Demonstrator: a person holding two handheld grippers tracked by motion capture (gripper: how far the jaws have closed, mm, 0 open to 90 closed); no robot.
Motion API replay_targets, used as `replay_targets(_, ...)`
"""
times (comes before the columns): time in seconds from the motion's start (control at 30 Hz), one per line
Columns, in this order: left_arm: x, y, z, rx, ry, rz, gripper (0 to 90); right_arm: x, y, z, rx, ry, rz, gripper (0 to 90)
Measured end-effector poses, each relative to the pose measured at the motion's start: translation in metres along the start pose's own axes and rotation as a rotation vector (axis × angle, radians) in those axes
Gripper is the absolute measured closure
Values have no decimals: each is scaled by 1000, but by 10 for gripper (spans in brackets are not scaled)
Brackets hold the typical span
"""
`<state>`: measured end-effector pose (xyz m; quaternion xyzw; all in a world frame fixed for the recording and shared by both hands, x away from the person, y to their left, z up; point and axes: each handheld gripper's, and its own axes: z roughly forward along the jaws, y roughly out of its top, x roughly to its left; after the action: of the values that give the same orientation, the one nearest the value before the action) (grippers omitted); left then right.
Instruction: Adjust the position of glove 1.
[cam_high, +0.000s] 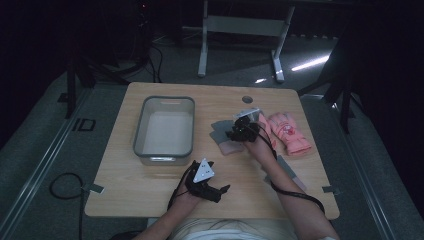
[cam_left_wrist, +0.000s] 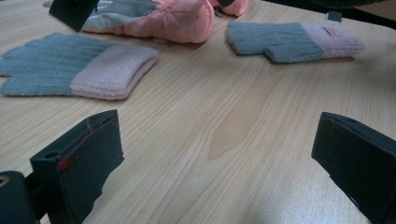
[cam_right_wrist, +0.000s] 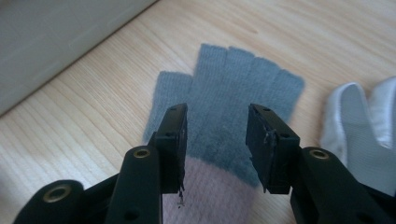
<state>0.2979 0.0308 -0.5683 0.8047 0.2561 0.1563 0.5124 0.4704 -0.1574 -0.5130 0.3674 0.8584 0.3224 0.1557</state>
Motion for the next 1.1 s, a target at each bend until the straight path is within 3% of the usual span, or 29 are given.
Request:
replay_targets(0.17,0,0,0,0,1,3,15,-3,2,18,32,7,-39,603)
replay_targets(0.27,0,0,0,1,2,5,15,-6,3,27,52,26,-31,612)
replay_targets(0.4,-1,0,0,1,2,7,15,-6,2,40,106,16,-40,591)
replay_targets(0.43,-1,0,0,1,2,7,15,-5,1,41,98,17,-33,594)
replay_targets(0.6,-1,0,0,0,5,7,15,-5,0,41,95,13,-4,638)
replay_targets(0.7,-1,0,0,0,7,7,15,-3,2,41,108,-7,2,738)
replay_targets(0.9,-1,0,0,6,13,1,15,1,2,40,96,-25,50,834)
replay_targets(1.0,-1,0,0,6,19,6,15,5,5,33,107,-11,84,847)
replay_targets(1.1,-1,0,0,6,25,7,15,12,8,17,88,-5,87,848)
